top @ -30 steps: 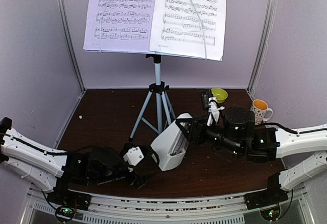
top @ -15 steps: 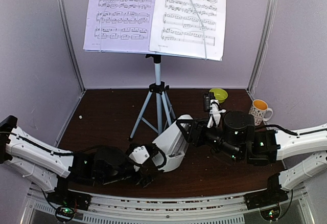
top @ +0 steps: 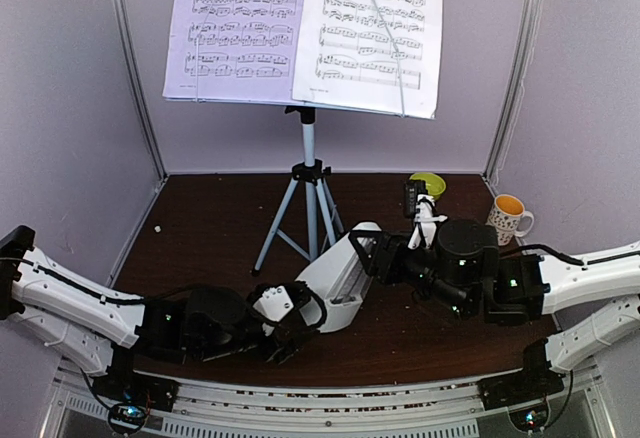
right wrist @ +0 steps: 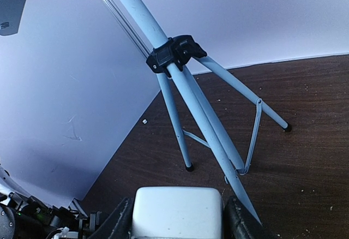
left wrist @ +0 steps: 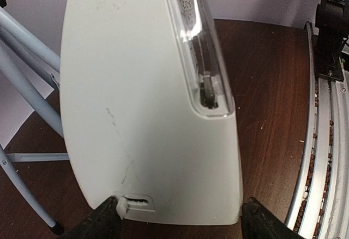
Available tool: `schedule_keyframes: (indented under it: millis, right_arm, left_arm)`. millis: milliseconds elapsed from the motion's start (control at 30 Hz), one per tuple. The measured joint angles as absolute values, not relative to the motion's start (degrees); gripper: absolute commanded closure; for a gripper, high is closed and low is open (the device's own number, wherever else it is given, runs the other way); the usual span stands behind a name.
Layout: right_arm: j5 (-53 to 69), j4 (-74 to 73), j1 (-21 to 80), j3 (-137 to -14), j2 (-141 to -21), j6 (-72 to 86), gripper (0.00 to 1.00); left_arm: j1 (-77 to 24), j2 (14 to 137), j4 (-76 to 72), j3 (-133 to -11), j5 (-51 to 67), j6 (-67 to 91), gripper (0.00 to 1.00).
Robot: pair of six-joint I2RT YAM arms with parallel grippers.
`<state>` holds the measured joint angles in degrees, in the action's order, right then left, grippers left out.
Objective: Set up the instrument practice props
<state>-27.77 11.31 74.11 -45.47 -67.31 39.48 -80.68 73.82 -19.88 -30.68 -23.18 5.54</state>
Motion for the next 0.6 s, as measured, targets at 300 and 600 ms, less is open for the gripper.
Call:
schedule_keyframes:
  millis: [300,600]
  right_arm:
    - [-28.36,11.31,74.30,-45.50,-67.72,40.05,1.00]
    - [-28.60,11.31,74.41,-45.50,-67.85,40.34,1.00]
  left_arm:
    - [-80.68,73.82,-19.66,-30.68,-23.29,5.48,0.32]
    - [-80.68,73.76,-19.51,-30.65,-23.59,5.61,0.19]
